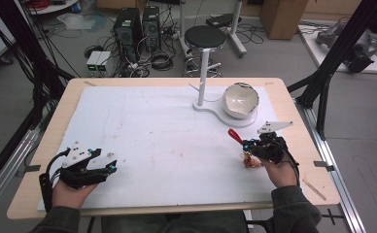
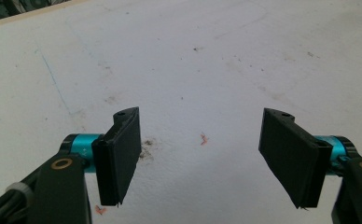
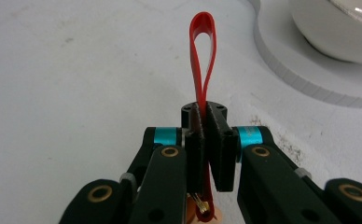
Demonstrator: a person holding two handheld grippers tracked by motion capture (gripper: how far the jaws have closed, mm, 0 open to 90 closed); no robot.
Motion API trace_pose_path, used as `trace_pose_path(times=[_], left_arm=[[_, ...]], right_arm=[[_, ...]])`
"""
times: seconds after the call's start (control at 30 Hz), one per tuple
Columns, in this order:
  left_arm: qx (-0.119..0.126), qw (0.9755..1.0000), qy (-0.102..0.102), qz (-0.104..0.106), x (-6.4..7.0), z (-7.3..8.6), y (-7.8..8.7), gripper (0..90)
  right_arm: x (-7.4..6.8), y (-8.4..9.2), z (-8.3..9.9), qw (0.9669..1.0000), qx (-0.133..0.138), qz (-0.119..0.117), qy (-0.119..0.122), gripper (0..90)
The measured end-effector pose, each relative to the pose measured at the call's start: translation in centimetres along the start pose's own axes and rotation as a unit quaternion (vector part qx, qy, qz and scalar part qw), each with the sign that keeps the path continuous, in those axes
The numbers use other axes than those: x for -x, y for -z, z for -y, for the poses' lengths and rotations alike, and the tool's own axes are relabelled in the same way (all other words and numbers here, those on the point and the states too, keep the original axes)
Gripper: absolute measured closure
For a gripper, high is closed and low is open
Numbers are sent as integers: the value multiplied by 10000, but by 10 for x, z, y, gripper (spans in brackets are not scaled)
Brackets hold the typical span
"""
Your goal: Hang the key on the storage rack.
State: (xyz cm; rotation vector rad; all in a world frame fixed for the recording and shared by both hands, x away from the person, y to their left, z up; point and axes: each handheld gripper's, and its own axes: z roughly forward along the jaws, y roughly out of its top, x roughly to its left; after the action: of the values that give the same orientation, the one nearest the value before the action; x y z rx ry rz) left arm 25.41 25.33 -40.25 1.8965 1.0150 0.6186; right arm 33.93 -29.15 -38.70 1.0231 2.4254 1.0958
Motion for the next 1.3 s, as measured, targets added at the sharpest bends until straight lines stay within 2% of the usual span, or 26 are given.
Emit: trace_pose_path(times=[0.3,0.47,0.8,1.3], left_arm=[[6,10000,3,-6,0,0,1,300],[-6,10000,-6,-14,0,0,1,300],[12,10000,7,-11,0,0,1,300],[23,10000,10,-15,-1,0,1,300]], right_arm=[[-2,10,-11,9995,275,-113,61,860],[-2,15,-24,9986,494,-185,94,861],[-5,18,-48,9975,641,-179,235,862],[-10,15,-77,9963,714,-103,465,865]])
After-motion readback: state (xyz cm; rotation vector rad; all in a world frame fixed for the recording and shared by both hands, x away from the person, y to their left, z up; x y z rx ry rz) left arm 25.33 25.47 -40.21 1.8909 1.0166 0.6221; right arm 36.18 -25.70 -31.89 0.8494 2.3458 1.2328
